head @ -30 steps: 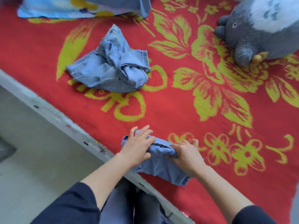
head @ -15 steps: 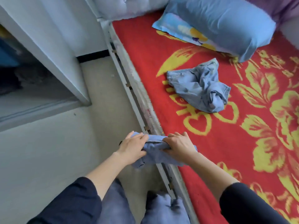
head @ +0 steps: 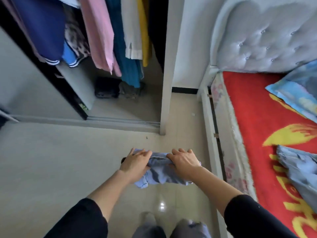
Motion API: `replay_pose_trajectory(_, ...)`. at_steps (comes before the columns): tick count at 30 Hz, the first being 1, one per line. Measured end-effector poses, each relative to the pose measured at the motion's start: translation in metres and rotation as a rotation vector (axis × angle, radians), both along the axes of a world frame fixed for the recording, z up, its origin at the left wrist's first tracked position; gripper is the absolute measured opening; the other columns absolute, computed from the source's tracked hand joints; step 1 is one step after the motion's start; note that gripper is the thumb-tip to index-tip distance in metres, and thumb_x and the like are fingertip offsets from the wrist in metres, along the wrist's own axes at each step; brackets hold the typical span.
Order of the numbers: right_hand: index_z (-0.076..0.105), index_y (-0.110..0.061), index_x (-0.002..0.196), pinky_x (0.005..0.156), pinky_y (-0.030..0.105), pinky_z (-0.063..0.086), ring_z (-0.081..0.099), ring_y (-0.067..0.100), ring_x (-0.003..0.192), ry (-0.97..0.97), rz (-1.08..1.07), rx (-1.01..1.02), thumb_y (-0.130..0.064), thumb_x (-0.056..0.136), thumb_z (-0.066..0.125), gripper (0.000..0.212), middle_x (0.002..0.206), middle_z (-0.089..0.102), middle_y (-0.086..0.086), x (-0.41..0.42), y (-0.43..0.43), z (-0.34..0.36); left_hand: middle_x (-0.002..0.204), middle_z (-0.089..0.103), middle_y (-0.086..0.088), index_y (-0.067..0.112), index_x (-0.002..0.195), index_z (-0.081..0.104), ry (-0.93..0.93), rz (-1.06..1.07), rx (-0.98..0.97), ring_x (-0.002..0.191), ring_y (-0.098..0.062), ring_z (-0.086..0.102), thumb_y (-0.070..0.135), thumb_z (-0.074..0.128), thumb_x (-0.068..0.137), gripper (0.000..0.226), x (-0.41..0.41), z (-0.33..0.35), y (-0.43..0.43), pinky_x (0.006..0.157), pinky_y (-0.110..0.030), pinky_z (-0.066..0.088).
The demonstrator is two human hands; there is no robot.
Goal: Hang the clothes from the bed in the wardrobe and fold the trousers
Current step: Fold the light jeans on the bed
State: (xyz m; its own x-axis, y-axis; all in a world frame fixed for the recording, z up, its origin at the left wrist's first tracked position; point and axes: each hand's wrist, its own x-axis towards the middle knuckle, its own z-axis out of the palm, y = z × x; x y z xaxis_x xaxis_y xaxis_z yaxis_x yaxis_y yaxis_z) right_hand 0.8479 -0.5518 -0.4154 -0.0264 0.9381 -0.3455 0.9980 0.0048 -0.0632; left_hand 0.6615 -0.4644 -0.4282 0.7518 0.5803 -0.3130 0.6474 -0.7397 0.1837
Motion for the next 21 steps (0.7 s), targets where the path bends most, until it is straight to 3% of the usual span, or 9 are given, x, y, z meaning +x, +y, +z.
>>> replay_pose_trajectory(3,0.053,-0.024,0.12,0.08,0.037,0.032,0.049,0.026,0.111,0.003,0.05,0.01,-0.037,0.098,0.037,0.031,0.117,0.053,0.003,-0.02,0.063,0.006,0.118,0.054,0.0,0.017,0.111,0.042,-0.022,0.081,0.045,0.118,-0.024,0.047,0.026,0.048,0.092,0.022,-0.025,0.005,0.048,0.094,-0.035,0.032)
replay_pose_trajectory(10,0.051,-0.028,0.123,0.084,0.038,0.034,0.049,0.024,0.114,0.008,0.082,0.013,-0.038,0.095,0.037,0.033,0.118,0.053,0.001,-0.039,0.199,-0.011,0.118,0.054,0.0,0.016,0.116,0.042,0.002,0.191,0.114,0.115,-0.023,0.049,0.025,0.046,0.093,0.025,-0.045,-0.007,0.169,0.087,-0.034,0.042)
replay_pose_trajectory(15,0.052,-0.029,0.125,0.088,0.038,0.038,0.051,0.023,0.116,0.026,0.067,-0.032,-0.037,0.095,0.037,0.034,0.118,0.053,-0.001,-0.045,0.296,-0.042,0.131,0.049,-0.003,0.014,0.127,0.038,0.073,0.224,0.089,0.121,-0.025,0.047,0.022,0.05,0.095,0.035,-0.046,-0.028,0.261,0.094,-0.039,0.04)
replay_pose_trajectory(21,0.048,-0.037,0.131,0.089,0.039,0.038,0.05,0.022,0.115,0.059,0.095,-0.111,-0.037,0.092,0.043,0.039,0.117,0.052,-0.004,-0.08,0.408,-0.061,0.133,0.05,-0.002,0.014,0.129,0.038,0.121,0.254,0.064,0.128,-0.023,0.039,0.019,0.051,0.092,0.039,-0.084,-0.059,0.359,0.101,-0.036,0.036)
